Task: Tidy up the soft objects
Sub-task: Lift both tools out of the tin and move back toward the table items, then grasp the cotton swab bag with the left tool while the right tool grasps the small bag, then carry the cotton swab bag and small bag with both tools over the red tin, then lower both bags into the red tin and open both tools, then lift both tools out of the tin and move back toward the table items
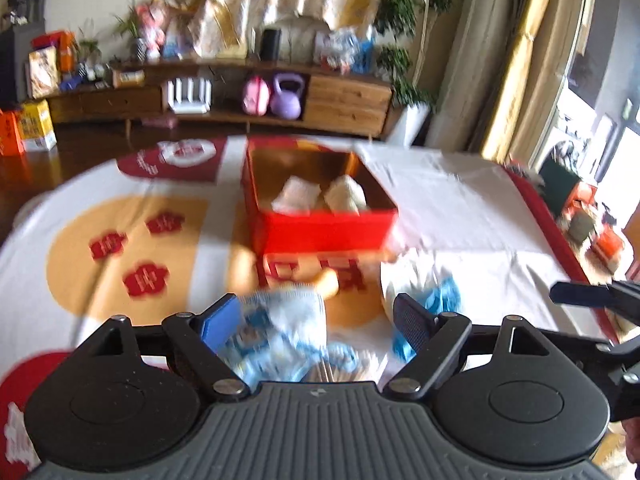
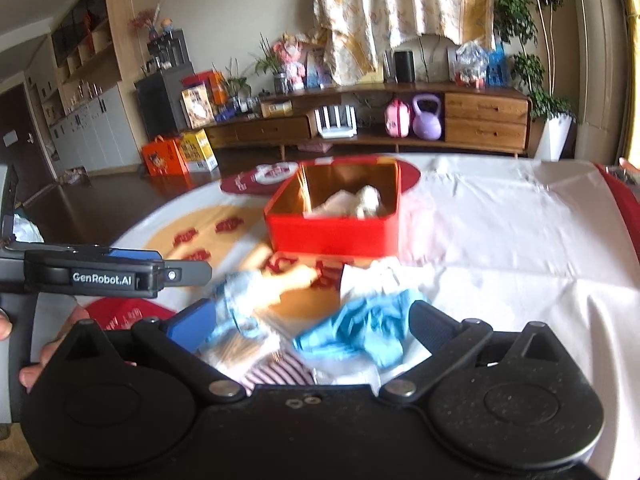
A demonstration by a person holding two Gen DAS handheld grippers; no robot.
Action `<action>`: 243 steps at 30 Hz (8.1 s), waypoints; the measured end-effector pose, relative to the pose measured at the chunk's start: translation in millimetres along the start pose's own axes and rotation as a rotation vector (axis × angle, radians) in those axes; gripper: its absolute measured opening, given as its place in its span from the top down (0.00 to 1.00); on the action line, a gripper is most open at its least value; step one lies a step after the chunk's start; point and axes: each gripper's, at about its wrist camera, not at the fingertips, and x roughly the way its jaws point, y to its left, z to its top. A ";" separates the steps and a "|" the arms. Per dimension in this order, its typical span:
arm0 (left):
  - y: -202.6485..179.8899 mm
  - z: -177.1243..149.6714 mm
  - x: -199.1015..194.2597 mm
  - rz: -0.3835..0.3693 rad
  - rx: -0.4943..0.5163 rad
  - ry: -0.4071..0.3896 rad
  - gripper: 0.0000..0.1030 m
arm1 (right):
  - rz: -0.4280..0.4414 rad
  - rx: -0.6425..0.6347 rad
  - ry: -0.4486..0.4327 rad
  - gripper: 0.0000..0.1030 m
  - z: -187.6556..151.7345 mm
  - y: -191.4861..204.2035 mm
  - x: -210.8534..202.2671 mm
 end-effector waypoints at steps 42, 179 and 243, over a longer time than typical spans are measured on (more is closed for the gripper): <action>-16.6 -64.3 68.6 -0.009 0.101 0.144 0.42 | -0.054 0.027 0.195 0.51 -50.0 -22.0 63.5; 1.4 139.1 270.8 0.192 0.216 0.249 0.62 | -0.066 0.113 0.166 0.75 146.0 -79.0 255.2; -17.6 112.8 44.0 0.051 0.121 0.042 0.37 | 0.013 0.055 -0.043 0.15 117.1 -12.8 43.3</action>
